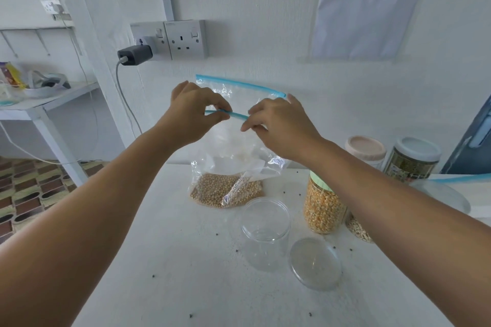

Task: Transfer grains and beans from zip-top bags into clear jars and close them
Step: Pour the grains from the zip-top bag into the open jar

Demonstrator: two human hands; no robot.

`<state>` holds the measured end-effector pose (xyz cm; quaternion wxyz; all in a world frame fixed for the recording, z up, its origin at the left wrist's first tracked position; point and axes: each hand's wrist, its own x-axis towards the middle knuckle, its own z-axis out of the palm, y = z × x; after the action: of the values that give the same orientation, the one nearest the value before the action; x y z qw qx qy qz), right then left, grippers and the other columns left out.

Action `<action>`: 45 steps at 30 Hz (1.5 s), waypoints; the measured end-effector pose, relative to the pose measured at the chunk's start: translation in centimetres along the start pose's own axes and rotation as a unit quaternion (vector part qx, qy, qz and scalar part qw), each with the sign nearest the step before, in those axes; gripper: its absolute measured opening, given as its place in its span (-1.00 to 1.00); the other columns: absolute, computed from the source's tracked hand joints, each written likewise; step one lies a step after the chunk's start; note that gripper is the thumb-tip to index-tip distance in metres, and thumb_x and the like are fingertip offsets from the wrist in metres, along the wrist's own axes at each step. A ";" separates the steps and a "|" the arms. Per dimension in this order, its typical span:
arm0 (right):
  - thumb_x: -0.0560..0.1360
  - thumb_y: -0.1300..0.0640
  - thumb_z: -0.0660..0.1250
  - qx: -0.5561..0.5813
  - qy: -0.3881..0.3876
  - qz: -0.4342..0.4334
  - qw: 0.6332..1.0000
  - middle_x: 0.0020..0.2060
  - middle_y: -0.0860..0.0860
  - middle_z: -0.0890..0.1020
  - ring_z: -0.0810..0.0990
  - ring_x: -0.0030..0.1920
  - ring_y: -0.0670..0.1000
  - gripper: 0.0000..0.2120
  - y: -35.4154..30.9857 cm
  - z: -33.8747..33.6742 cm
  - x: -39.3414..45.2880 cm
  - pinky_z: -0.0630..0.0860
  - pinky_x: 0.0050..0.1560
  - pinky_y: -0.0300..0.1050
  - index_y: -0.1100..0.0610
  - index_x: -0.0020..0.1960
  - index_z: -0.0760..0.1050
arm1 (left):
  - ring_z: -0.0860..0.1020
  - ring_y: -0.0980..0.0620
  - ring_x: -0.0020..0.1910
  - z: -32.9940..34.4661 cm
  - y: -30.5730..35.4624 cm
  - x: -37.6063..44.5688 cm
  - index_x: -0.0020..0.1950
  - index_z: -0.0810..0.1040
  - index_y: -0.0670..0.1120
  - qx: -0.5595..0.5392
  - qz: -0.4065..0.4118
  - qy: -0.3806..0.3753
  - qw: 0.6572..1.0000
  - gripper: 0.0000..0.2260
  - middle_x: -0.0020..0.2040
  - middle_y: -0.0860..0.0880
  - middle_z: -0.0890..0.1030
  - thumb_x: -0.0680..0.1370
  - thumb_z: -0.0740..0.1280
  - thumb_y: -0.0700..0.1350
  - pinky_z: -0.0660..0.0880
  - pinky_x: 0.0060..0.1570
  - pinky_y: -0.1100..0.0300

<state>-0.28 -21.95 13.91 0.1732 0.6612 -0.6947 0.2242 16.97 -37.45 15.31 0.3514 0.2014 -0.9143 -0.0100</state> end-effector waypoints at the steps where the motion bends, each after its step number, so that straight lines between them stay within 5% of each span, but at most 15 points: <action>1: 0.67 0.10 0.29 0.003 -0.015 -0.003 1.000 0.22 -0.08 0.67 0.60 0.18 0.03 -0.73 -0.5 0.0 0.2 0.30 0.47 0.18 -0.19 0.15 0.70 | 0.41 0.02 0.05 0.1 0.1 0.0 0.10 0.73 0.10 0.003 0.005 -0.002 1.000 -0.91 -0.07 0.21 0.60 0.61 0.47 0.01 0.20 0.19 0.07; 5: 0.68 0.16 0.27 0.010 -0.025 0.020 0.999 0.17 -0.08 0.70 0.64 0.06 0.07 -0.71 -0.2 0.0 0.0 0.47 0.14 -0.06 -0.11 0.18 0.71 | 0.42 0.01 0.04 -0.7 -1.4 -1.0 0.11 0.72 0.12 0.023 -0.011 -0.004 1.000 -0.89 -0.06 0.21 0.61 0.60 0.46 0.04 0.19 0.15 0.07; 10: 0.67 0.19 0.28 0.041 -0.041 0.058 0.997 0.16 -0.10 0.69 0.64 0.09 0.06 -0.71 0.7 -0.3 -0.7 0.54 0.02 -0.06 -0.10 0.15 0.73 | 0.45 0.00 0.01 -2.0 -3.7 -2.5 0.12 0.73 0.10 0.020 -0.060 0.000 0.998 -0.86 -0.07 0.20 0.59 0.59 0.47 0.05 0.23 0.19 0.05; 19: 0.69 0.12 0.25 0.053 -0.137 0.006 0.989 0.27 -0.08 0.56 0.55 0.16 0.01 -0.69 -2.2 0.2 0.9 0.55 0.18 0.04 -0.21 0.16 0.69 | 0.44 0.03 0.07 -2.4 -1.9 -3.4 0.17 0.70 0.04 -0.045 -0.094 0.012 0.994 -0.86 0.07 0.08 0.64 0.62 0.46 -0.05 0.33 0.10 0.07; 23: 0.68 0.19 0.22 0.069 -0.130 0.039 0.988 0.23 -0.02 0.66 0.62 0.12 0.06 -0.66 -2.1 1.1 1.4 0.58 0.16 0.04 -0.14 0.20 0.69 | 0.39 -0.09 0.33 -1.5 -0.9 -5.8 0.34 0.47 0.04 -0.124 -0.147 0.069 0.979 -0.61 0.34 -0.02 0.44 0.57 0.52 -0.07 0.37 0.37 -0.04; 26: 0.67 0.25 0.24 0.088 -0.101 0.053 0.990 0.24 0.01 0.68 0.63 0.19 0.07 -0.66 -2.1 1.3 1.8 0.53 0.26 -0.04 -0.05 0.23 0.70 | 0.26 -0.10 0.43 -0.3 0.4 -8.8 0.18 0.50 0.13 -0.185 -0.234 0.101 0.949 -0.71 0.34 -0.01 0.29 0.55 0.53 -0.03 0.21 0.45 -0.02; 29: 0.64 0.30 0.27 0.129 -0.064 0.066 0.987 0.20 0.01 0.70 0.67 0.17 0.04 -0.67 -2.4 1.1 2.5 0.53 0.28 -0.09 0.02 0.21 0.71 | 0.20 0.03 0.39 2.1 1.9 -12.2 0.00 0.61 0.18 -0.231 -0.304 0.045 0.923 -0.89 0.36 -0.04 0.32 0.55 0.51 0.07 0.15 0.38 0.06; 31: 0.63 0.34 0.25 0.154 -0.046 0.062 0.985 0.19 0.01 0.71 0.69 0.15 0.02 -0.66 -3.1 0.7 3.3 0.55 0.29 -0.08 0.05 0.19 0.72 | 0.27 -0.04 0.43 4.2 2.0 -14.1 -0.02 0.66 0.31 -0.268 -0.353 -0.010 0.896 -0.91 0.37 -0.02 0.40 0.52 0.50 0.24 0.22 0.44 -0.01; 33: 0.62 0.36 0.23 0.170 -0.029 0.056 0.983 0.17 0.01 0.71 0.69 0.13 0.02 -0.64 -4.1 0.3 4.1 0.56 0.28 -0.07 0.07 0.18 0.72 | 0.39 -0.07 0.44 6.3 1.7 -15.4 0.06 0.70 0.33 -0.321 -0.403 -0.047 0.856 -0.72 0.35 0.03 0.52 0.42 0.46 0.38 0.31 0.49 -0.11; 36: 0.60 0.38 0.22 0.167 -0.005 0.051 0.985 0.13 0.01 0.73 0.67 0.13 0.00 -0.63 -5.3 -0.1 5.0 0.52 0.27 -0.15 0.08 0.17 0.73 | 0.54 0.08 0.34 7.7 2.5 -15.9 0.08 0.75 0.17 -0.459 -0.467 -0.031 0.755 -0.75 0.21 0.13 0.68 0.46 0.54 0.22 0.34 0.41 0.03; 40: 0.60 0.38 0.23 0.162 0.026 0.046 0.985 0.09 0.01 0.74 0.67 0.09 0.01 -0.63 -6.0 -0.4 5.8 0.49 0.23 -0.22 0.09 0.15 0.73 | 0.49 0.34 0.17 7.8 3.5 -15.8 0.23 0.72 0.01 -0.571 -0.463 -0.026 0.677 -0.79 0.20 0.16 0.68 0.61 0.45 -0.02 0.21 0.33 0.11; 45: 0.59 0.39 0.24 0.201 0.089 0.052 0.974 0.08 0.04 0.75 0.70 0.08 -0.01 -0.65 -6.4 -2.2 7.5 0.56 0.29 -0.14 0.13 0.14 0.74 | 0.30 0.13 0.44 8.4 2.7 -16.6 0.14 0.75 0.00 -0.622 -0.523 0.063 0.580 -0.84 0.34 0.11 0.53 0.60 0.48 -0.02 0.14 0.56 -0.04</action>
<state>5.52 -27.23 20.29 0.0863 0.6228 -0.6505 0.4260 21.77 -29.74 -1.17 0.3812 0.3770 -0.3966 -0.7451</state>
